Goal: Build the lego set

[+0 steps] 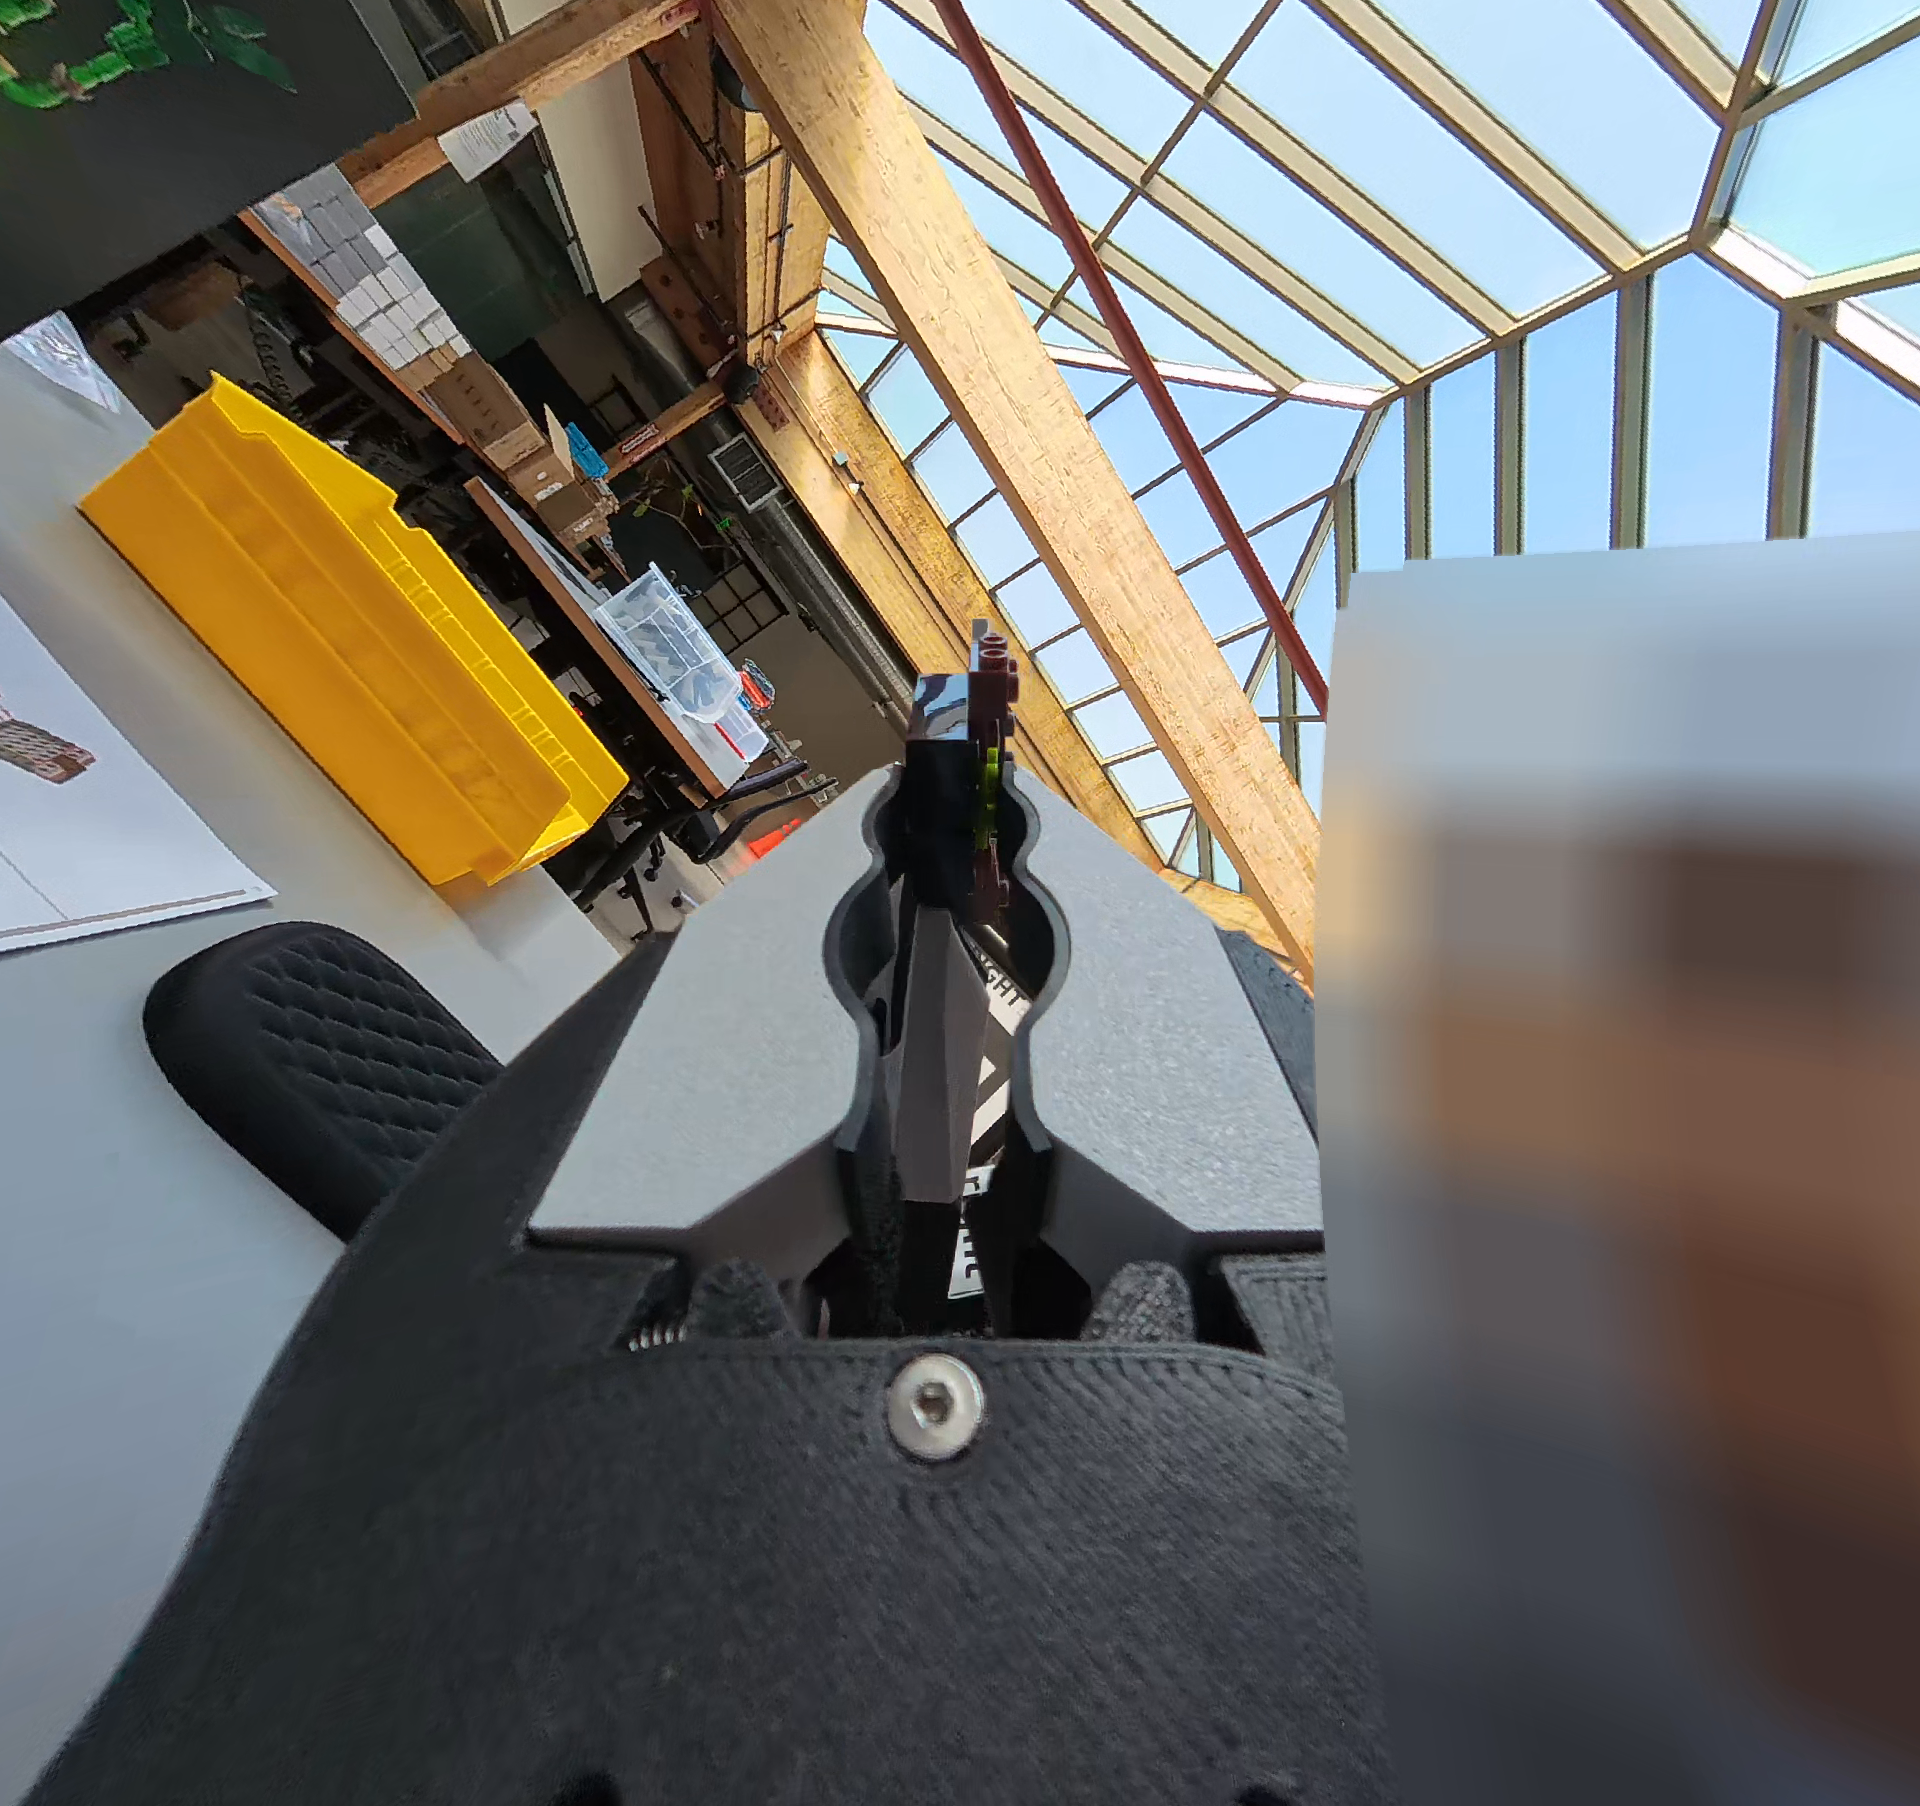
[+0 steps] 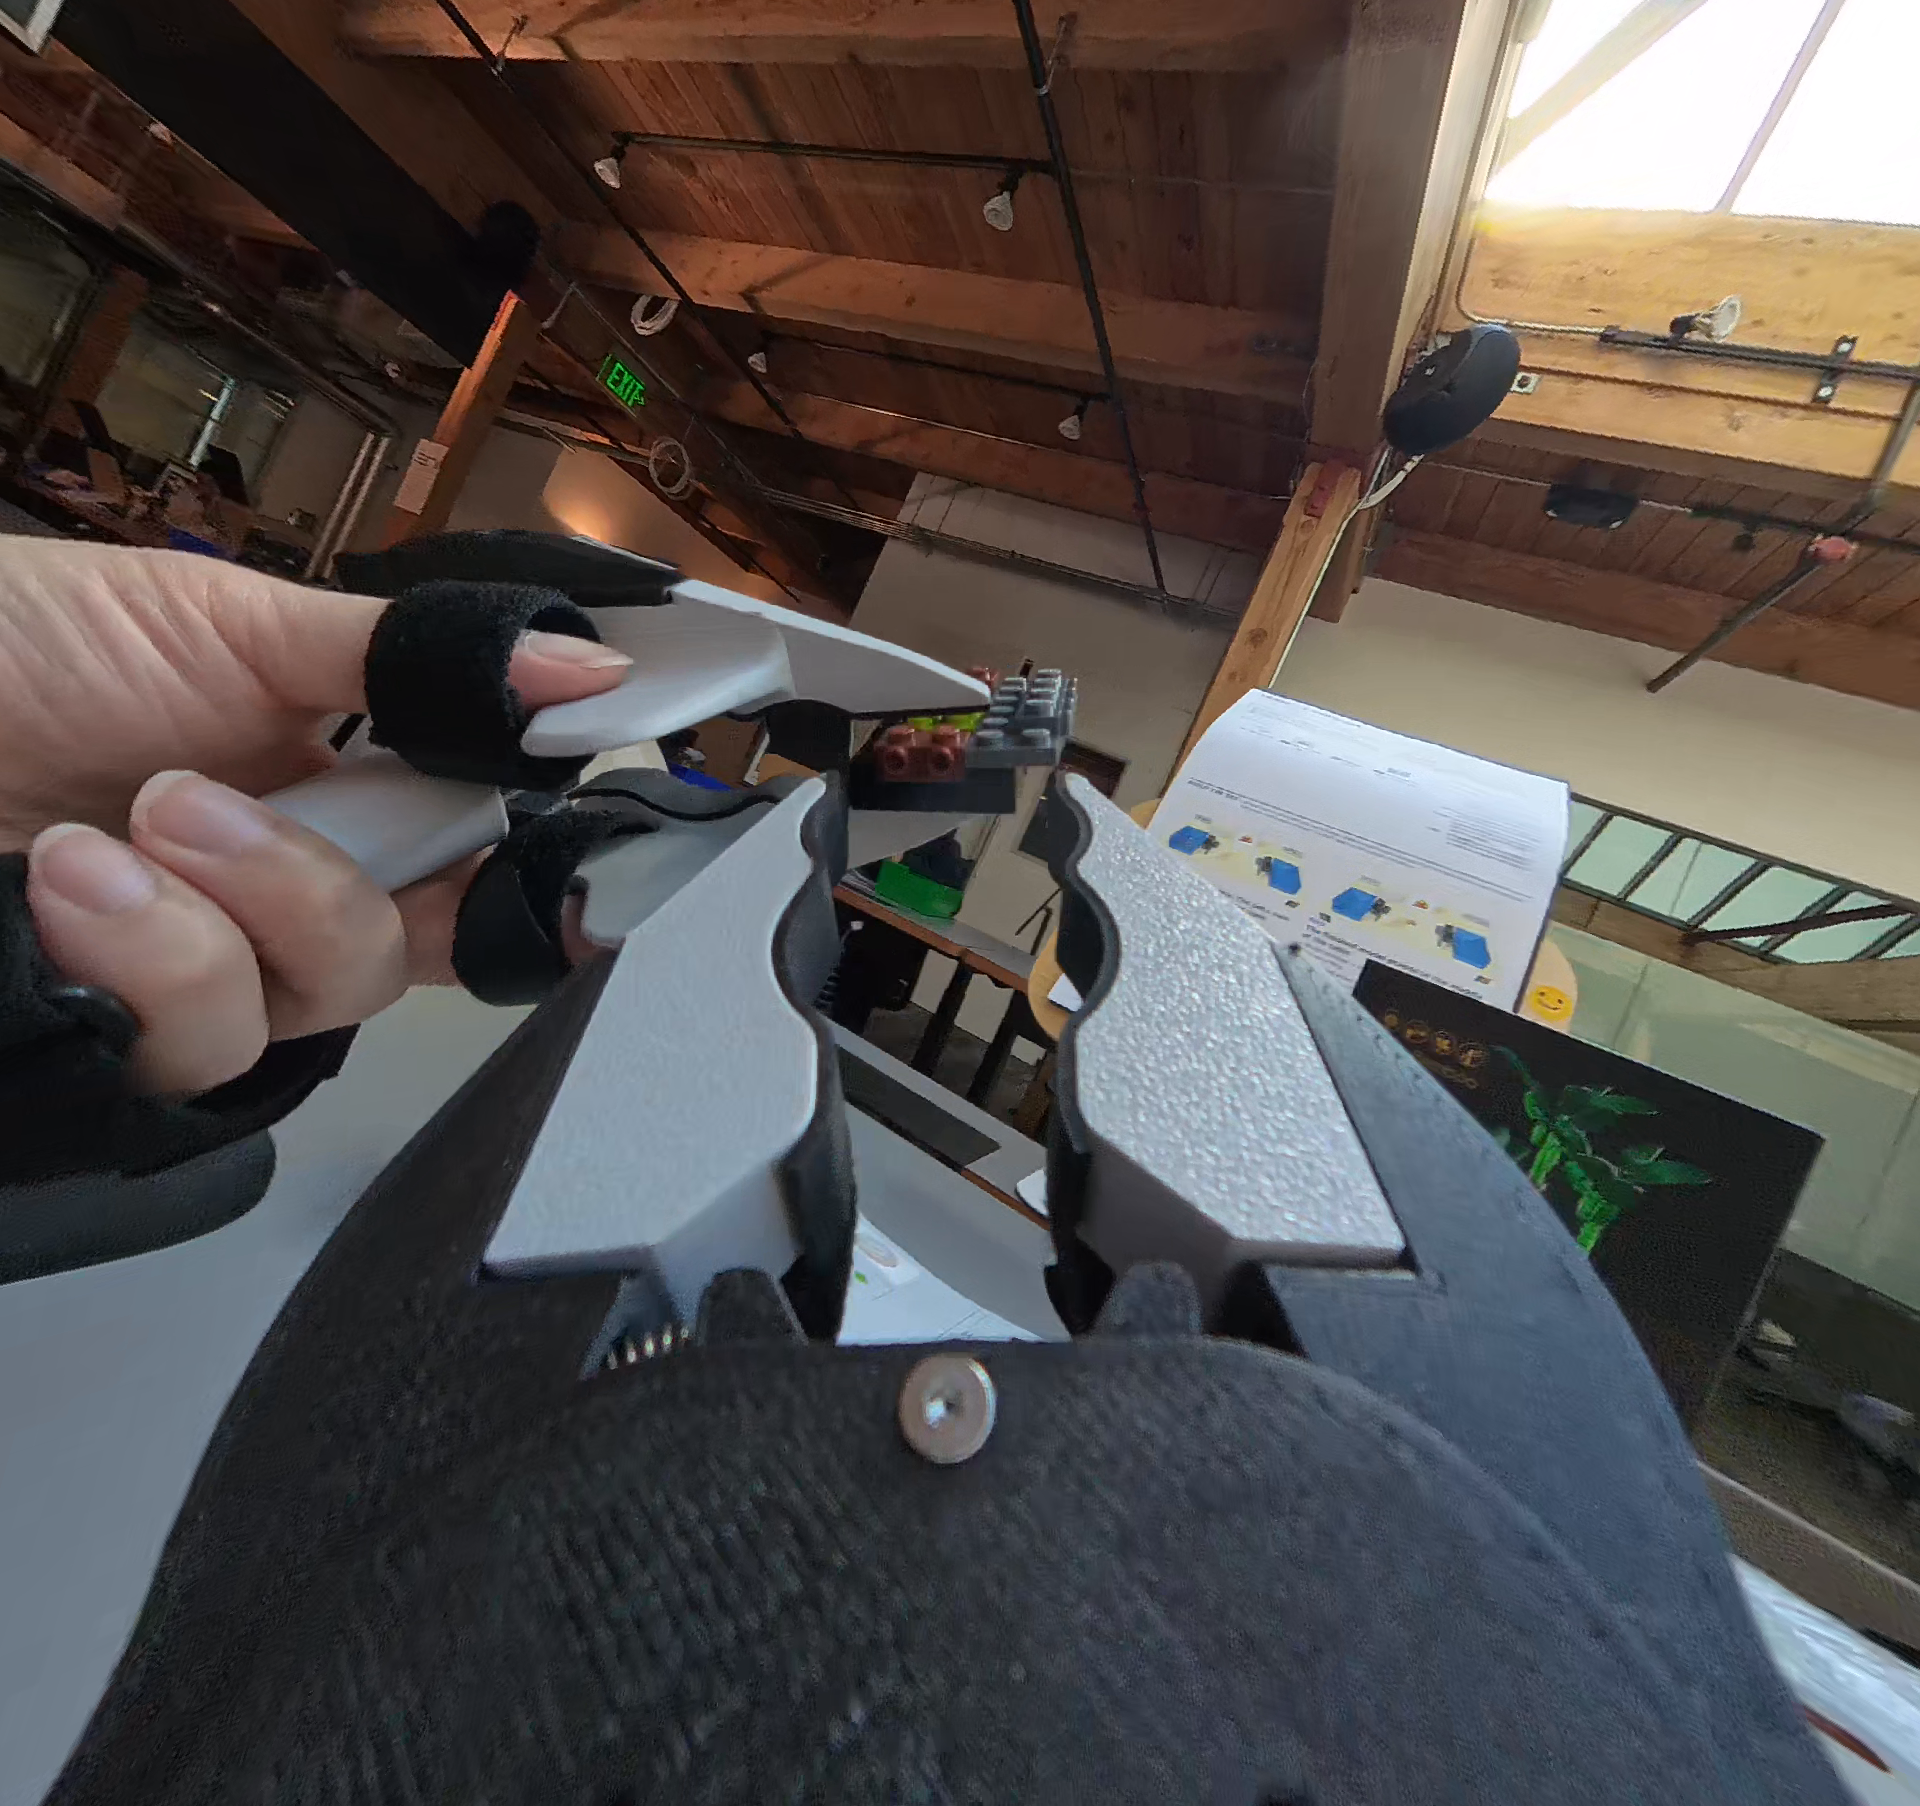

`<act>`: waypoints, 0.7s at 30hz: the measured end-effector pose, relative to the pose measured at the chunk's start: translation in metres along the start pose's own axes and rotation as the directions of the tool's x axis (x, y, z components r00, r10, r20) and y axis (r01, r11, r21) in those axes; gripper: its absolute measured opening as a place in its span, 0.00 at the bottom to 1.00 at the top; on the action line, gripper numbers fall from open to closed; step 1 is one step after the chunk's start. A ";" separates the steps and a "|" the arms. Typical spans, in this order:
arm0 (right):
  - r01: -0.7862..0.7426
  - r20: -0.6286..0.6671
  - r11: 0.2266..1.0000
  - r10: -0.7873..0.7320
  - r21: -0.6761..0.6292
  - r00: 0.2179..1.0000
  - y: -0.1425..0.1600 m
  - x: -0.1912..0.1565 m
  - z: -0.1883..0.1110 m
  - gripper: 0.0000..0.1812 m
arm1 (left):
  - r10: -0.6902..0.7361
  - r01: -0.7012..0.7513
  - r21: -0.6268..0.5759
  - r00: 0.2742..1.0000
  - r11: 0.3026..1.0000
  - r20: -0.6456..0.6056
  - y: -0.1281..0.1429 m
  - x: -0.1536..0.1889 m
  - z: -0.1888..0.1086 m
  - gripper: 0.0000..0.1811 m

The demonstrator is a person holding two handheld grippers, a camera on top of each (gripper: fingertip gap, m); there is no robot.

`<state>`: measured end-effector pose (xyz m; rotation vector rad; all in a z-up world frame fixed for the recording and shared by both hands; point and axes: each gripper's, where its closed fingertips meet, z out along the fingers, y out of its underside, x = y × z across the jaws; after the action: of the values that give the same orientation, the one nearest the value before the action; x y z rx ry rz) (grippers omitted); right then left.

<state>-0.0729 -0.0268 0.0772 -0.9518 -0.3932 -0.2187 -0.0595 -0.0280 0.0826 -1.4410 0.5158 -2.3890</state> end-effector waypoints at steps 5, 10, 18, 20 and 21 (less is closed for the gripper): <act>-0.337 0.210 0.940 0.340 -0.051 0.917 0.004 -0.010 -0.010 0.24 | 0.199 -0.197 -0.032 0.977 0.980 0.082 -0.008 -0.006 -0.017 0.07; -0.759 0.370 0.555 0.821 -0.341 0.434 0.008 -0.011 -0.006 0.23 | 0.373 -0.361 -0.103 0.917 0.927 0.144 -0.002 -0.010 -0.027 0.07; -0.771 0.325 0.271 0.942 -0.576 0.089 0.018 -0.025 -0.002 0.11 | 0.394 -0.378 -0.134 0.910 0.916 0.130 0.004 -0.014 -0.035 0.07; -0.782 0.308 0.218 0.951 -0.584 0.035 0.019 -0.026 0.000 0.10 | 0.384 -0.370 -0.127 0.915 0.921 0.123 0.002 -0.015 -0.036 0.07; -0.784 0.294 0.196 0.956 -0.589 0.018 0.021 -0.027 0.000 0.10 | 0.382 -0.368 -0.123 0.915 0.922 0.127 0.001 -0.017 -0.037 0.07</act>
<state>-0.0901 -0.0147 0.0507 -1.3790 -0.2794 1.3881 -0.0851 -0.0165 0.0530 -1.3968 0.8004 -1.9628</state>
